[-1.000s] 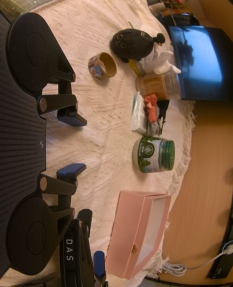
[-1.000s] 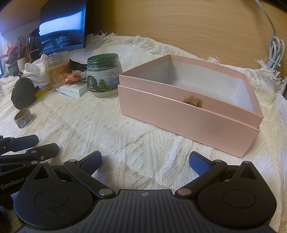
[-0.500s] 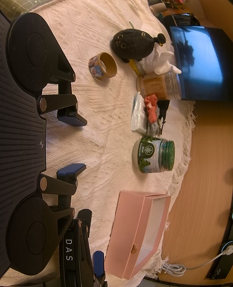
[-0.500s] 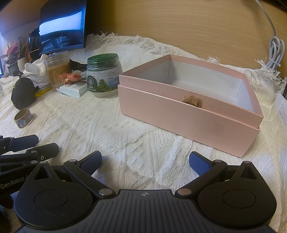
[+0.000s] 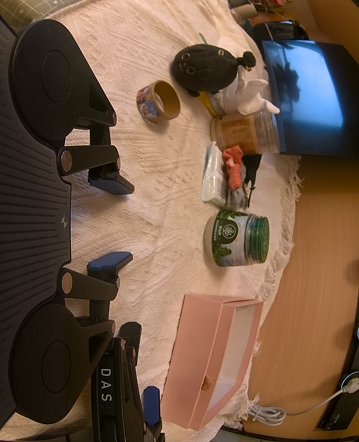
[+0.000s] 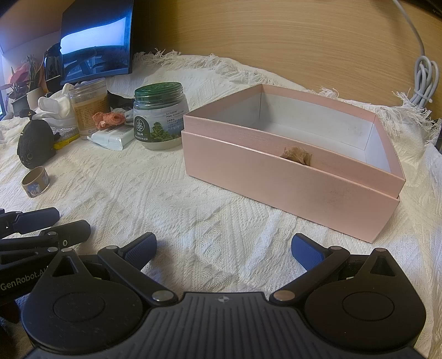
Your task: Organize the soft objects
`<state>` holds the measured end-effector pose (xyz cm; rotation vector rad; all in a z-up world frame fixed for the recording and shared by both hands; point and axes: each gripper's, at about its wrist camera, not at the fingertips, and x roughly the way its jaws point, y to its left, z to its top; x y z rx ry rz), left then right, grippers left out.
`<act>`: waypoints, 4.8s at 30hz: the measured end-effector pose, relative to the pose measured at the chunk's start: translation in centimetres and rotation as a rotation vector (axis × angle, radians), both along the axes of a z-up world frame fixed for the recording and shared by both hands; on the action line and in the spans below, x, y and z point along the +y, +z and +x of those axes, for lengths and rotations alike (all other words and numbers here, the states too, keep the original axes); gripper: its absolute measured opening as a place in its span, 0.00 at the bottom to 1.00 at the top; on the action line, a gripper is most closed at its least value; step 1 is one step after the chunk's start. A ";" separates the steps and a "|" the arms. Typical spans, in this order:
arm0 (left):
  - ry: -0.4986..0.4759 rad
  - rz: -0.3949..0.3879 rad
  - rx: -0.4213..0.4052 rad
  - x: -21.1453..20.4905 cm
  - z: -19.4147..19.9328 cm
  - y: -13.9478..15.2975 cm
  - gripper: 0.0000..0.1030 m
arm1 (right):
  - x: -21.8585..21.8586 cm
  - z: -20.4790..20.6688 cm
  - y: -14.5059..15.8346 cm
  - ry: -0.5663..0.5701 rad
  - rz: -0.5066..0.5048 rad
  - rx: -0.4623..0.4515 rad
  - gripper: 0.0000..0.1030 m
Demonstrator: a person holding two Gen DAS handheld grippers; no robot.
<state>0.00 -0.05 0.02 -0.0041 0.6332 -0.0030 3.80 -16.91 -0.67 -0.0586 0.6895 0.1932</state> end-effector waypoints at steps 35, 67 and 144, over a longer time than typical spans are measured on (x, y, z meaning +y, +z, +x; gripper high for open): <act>-0.003 0.006 0.006 0.2 0.0 0.3 0.50 | -0.2 0.0 0.0 0.001 0.004 0.000 1.00; -0.107 -0.171 0.225 16.6 7.6 2.1 0.34 | 7.7 0.5 4.9 0.147 -0.217 0.063 0.91; -0.927 -0.315 0.175 -2.6 23.1 15.2 0.14 | -2.2 1.9 18.5 -0.515 0.013 -0.124 0.64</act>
